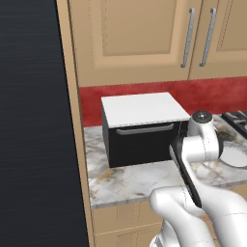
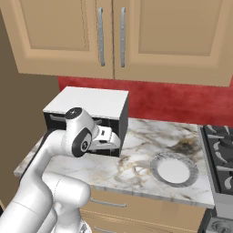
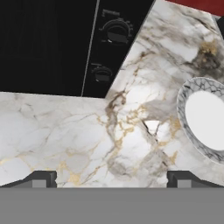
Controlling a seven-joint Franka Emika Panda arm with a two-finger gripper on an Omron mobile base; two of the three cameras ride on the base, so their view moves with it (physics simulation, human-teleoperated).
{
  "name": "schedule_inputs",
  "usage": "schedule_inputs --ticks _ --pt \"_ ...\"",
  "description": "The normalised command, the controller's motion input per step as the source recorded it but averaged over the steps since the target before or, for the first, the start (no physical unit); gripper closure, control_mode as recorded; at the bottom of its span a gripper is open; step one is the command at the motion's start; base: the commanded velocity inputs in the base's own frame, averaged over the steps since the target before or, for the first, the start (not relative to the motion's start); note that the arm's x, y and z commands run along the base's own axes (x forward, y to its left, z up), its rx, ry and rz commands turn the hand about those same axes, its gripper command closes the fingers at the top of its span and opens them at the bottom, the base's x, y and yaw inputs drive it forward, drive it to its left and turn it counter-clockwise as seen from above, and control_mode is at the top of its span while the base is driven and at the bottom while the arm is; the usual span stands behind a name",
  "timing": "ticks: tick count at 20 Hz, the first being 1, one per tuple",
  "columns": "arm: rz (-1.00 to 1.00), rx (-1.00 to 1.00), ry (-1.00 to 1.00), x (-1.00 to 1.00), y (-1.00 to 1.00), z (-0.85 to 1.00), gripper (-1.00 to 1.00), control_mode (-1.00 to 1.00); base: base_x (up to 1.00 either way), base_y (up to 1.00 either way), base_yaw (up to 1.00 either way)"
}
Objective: Pick up the bagel from the plate, place it on the toaster oven rack, close the door, and set the timer.
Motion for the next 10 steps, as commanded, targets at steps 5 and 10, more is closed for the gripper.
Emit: schedule_inputs --ticks 5,10 --pt "-0.03 0.00 0.00 0.06 0.00 -0.15 -1.00 -1.00 0.00 0.00 0.00" --pt "-0.01 0.00 0.00 0.16 0.00 -0.09 -1.00 -1.00 0.00 0.00 0.00"
